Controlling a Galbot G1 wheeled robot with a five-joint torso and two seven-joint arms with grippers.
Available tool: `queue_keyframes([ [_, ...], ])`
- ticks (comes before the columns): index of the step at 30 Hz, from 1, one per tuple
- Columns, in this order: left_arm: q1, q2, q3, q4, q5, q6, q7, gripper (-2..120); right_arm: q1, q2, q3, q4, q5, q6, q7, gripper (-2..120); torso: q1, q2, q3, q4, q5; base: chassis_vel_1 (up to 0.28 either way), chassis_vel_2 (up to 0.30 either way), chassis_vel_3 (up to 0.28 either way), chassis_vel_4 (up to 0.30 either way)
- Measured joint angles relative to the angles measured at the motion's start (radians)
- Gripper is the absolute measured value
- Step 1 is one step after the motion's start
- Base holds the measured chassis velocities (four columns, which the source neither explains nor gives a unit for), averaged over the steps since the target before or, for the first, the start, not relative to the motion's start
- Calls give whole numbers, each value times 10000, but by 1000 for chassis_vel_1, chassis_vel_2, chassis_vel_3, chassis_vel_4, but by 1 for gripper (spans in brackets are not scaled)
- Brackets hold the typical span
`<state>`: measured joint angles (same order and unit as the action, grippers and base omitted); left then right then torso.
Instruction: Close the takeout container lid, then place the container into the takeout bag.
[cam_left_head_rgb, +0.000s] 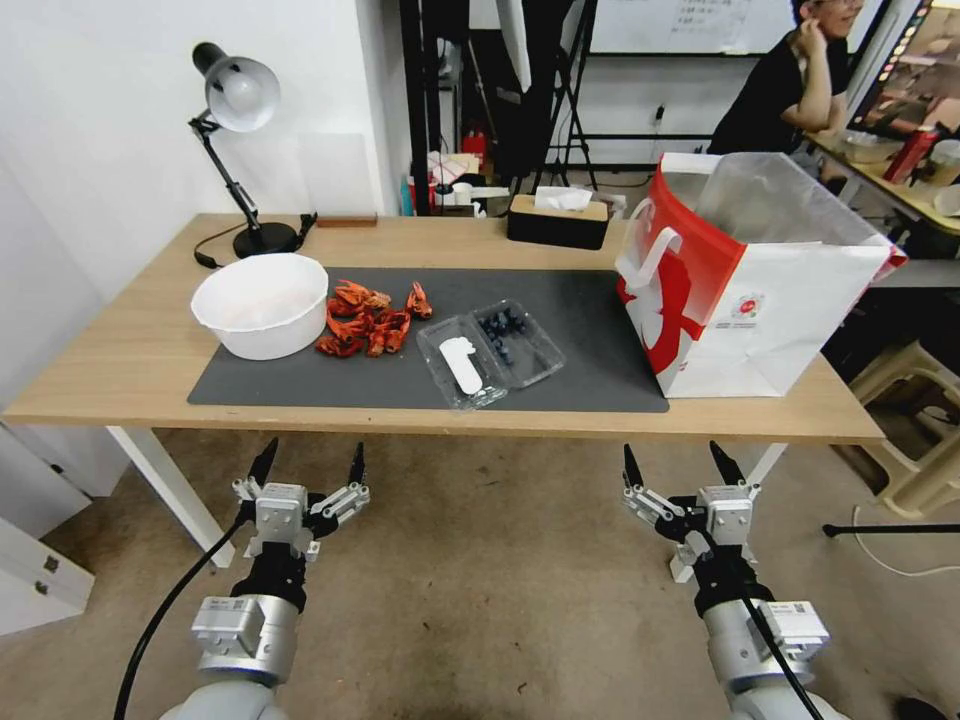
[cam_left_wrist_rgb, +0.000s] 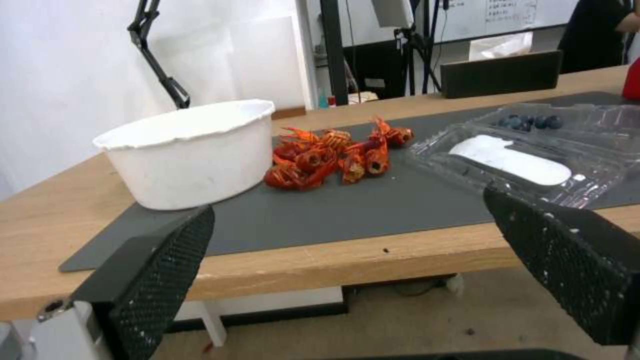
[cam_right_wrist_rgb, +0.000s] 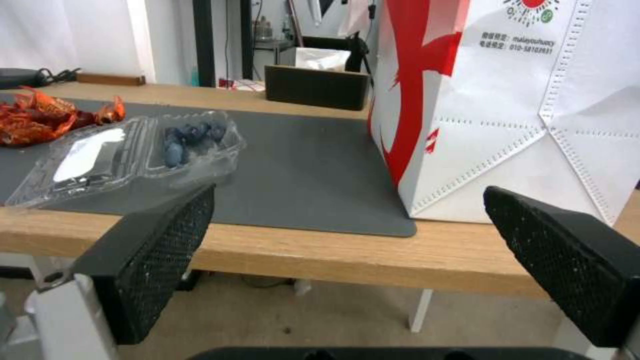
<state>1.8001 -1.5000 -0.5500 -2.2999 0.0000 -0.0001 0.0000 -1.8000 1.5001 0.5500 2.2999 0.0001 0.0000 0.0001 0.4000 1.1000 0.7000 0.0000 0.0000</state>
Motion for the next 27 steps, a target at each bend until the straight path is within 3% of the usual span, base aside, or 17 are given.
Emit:
queue_keyframes([
  [22,-4,7,33,0,-58,9,-42,100,22,-17,4,0,42,-48,-28,100,0,0,0,0,0,0,0,0,0],
  [27,-98,207,736,35,-1109,431,-958,100,440,-366,191,-77,786,-1004,-669,100,0,0,0,-1,2,0,0,0,0],
])
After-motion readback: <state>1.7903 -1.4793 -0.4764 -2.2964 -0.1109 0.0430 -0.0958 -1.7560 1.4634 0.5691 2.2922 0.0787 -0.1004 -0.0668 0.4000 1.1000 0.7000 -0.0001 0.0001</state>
